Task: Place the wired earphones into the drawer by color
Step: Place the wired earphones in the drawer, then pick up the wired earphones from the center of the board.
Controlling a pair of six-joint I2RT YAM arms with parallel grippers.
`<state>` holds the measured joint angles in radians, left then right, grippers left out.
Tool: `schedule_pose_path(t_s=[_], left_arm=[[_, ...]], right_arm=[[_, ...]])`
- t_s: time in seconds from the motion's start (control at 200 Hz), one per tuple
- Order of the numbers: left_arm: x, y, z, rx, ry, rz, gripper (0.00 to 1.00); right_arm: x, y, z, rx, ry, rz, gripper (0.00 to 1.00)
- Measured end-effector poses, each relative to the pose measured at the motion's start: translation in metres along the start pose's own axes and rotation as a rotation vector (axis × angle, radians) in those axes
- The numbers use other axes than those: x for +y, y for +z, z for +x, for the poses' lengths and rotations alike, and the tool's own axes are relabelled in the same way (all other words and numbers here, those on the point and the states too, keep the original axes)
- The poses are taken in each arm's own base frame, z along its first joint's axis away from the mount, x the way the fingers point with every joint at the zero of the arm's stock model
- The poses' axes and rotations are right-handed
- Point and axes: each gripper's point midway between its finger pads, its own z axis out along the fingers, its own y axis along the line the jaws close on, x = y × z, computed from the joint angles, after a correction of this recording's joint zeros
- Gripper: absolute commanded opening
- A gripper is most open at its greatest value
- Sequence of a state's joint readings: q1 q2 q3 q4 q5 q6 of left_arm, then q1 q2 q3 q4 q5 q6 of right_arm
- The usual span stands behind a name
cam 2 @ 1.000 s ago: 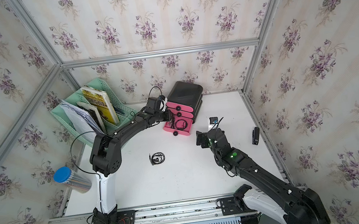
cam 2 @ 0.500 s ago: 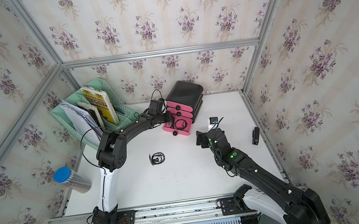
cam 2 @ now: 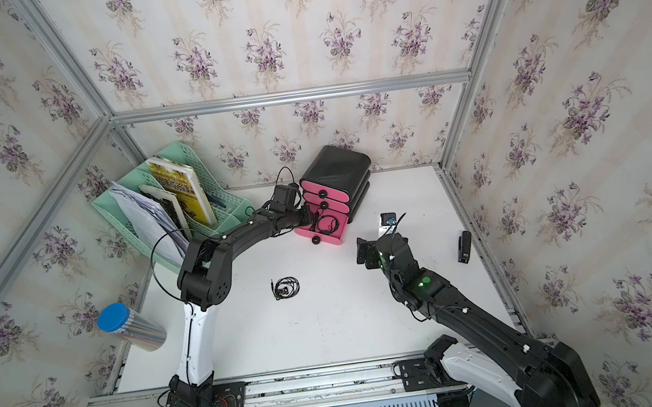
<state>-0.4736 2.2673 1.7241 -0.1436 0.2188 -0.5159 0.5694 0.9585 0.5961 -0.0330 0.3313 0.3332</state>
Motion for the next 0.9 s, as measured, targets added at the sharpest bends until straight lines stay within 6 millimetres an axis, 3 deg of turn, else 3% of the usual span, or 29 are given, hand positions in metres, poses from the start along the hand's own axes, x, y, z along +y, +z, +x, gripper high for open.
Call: schedule_pose_path(t_s=[0.27, 0.435, 0.639, 0.759, 0.824, 0.899], left_arm=[[-0.02, -0.052, -0.025, -0.101, 0.004, 0.046, 0.3], [-0.022, -0.083, -0.03, -0.144, 0.0, 0.047, 0.47], [-0.006, -0.122, -0.014, -0.166, -0.04, 0.015, 0.75], [0.003, -0.144, -0.001, -0.178, -0.052, -0.006, 0.94], [0.008, -0.157, 0.007, -0.19, -0.061, -0.022, 1.0], [0.015, -0.173, 0.015, -0.2, -0.069, -0.05, 0.99]], right_arm=[[0.014, 0.007, 0.008, 0.048, -0.048, -0.068, 0.94], [0.042, 0.015, 0.009, 0.106, -0.084, -0.188, 0.93], [0.086, 0.032, 0.023, 0.226, -0.132, -0.355, 0.89], [0.121, 0.04, 0.045, 0.319, -0.192, -0.442, 0.88], [0.137, 0.043, 0.058, 0.363, -0.228, -0.472, 0.87], [0.153, 0.044, 0.073, 0.408, -0.26, -0.501, 0.87]])
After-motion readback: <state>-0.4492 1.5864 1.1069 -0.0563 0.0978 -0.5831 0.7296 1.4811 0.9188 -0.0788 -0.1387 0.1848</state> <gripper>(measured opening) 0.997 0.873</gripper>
